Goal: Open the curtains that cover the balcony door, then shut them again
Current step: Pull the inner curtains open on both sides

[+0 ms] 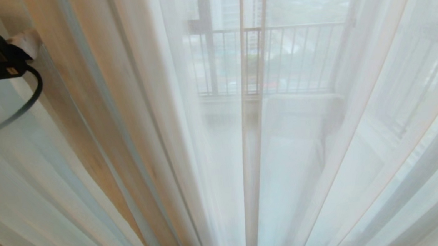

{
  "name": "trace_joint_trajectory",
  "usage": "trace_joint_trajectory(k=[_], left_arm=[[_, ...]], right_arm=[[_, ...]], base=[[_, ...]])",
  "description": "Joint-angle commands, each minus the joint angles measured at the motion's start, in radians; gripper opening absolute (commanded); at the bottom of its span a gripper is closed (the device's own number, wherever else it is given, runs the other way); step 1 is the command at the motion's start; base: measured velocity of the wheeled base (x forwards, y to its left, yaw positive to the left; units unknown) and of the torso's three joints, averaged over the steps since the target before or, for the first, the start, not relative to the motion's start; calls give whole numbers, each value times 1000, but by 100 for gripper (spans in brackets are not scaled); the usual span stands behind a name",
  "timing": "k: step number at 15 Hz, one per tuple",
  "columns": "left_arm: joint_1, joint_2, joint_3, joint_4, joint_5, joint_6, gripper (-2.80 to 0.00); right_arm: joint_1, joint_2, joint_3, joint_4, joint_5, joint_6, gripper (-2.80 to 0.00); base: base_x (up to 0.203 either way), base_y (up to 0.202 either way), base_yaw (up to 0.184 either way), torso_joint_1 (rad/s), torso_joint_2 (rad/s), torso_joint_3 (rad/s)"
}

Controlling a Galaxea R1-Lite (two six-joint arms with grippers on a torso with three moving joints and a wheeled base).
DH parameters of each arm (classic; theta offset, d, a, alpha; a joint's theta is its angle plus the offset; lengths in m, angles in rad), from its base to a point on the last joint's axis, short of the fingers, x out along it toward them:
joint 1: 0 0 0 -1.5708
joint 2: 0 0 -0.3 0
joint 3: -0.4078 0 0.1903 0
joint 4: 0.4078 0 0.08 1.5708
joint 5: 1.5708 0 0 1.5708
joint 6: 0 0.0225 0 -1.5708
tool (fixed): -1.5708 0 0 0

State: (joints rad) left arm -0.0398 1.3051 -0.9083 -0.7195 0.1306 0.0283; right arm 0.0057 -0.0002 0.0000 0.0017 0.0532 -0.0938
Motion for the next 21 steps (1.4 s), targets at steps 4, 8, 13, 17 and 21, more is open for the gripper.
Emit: trace_joint_trajectory(k=[4, 8, 13, 17, 21], left_arm=[[-2, 33, 0, -35, 1, -1, 0], [-8, 39, 0, -38, 3, -14, 0], [-14, 39, 0, -38, 1, -10, 0], [-17, 45, 0, -40, 1, -9, 0], [-23, 45, -18, -40, 1, -11, -280]], right_arm=[[0, 0, 0, 0, 1, -1, -280], [0, 0, 0, 0, 0, -1, -280], [0, 0, 0, 0, 2, -1, -280], [0, 0, 0, 0, 1, -1, -280], [0, 0, 0, 0, 1, -1, -280]], base=[[0, 0, 0, 0, 0, 0], [0, 0, 0, 0, 0, 0], [0, 0, 0, 0, 0, 0], [0, 0, 0, 0, 0, 0], [0, 0, 0, 0, 0, 0]])
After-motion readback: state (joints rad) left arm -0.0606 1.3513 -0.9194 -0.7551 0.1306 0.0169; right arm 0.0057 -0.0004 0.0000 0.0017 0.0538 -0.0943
